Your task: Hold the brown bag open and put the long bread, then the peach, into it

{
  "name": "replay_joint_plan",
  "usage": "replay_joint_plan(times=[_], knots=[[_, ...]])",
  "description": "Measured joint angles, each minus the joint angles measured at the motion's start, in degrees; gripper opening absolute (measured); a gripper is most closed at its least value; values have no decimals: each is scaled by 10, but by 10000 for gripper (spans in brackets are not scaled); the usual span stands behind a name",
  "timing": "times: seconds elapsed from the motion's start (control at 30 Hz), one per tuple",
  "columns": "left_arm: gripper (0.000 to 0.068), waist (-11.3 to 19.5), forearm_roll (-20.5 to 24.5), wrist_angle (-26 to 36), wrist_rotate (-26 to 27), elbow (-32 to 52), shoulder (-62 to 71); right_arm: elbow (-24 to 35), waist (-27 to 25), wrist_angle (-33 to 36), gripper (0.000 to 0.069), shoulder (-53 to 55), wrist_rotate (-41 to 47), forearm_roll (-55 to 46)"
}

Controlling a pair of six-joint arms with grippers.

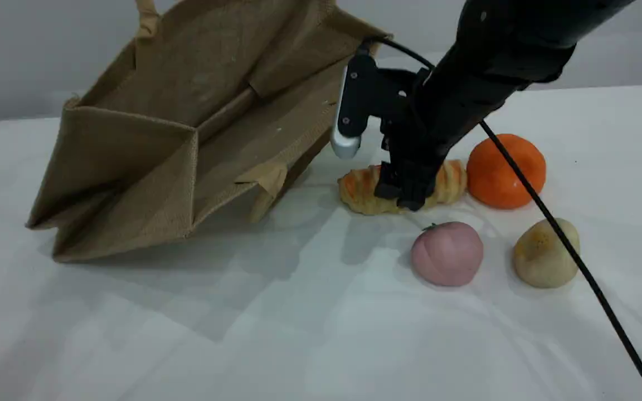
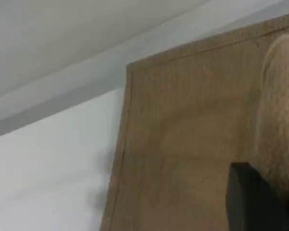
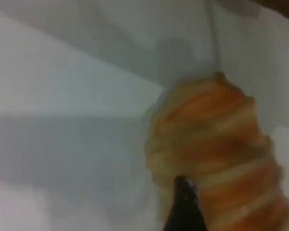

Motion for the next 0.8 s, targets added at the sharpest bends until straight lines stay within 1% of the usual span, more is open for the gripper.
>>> replay_joint_plan(times=[0.23, 0.37, 0.47, 0.5, 0.57, 0.63, 0.7, 0.8], knots=[[81, 0, 0, 0, 0, 0, 0, 0, 0, -1, 458, 13, -1, 0], [81, 0, 0, 0, 0, 0, 0, 0, 0, -20, 458, 26, -1, 1], [81, 0, 0, 0, 0, 0, 0, 0, 0, -24, 432, 30, 0, 3], [81, 0, 0, 0, 0, 0, 0, 0, 0, -24, 417, 30, 0, 3], [81, 0, 0, 0, 0, 0, 0, 0, 0, -24, 362, 30, 0, 3], [81, 0, 0, 0, 0, 0, 0, 0, 0, -25, 294, 31, 1, 6], [81, 0, 0, 0, 1, 0, 0, 0, 0, -25, 209, 31, 1, 10], [81, 0, 0, 0, 1, 0, 0, 0, 0, -26, 107, 31, 2, 14]])
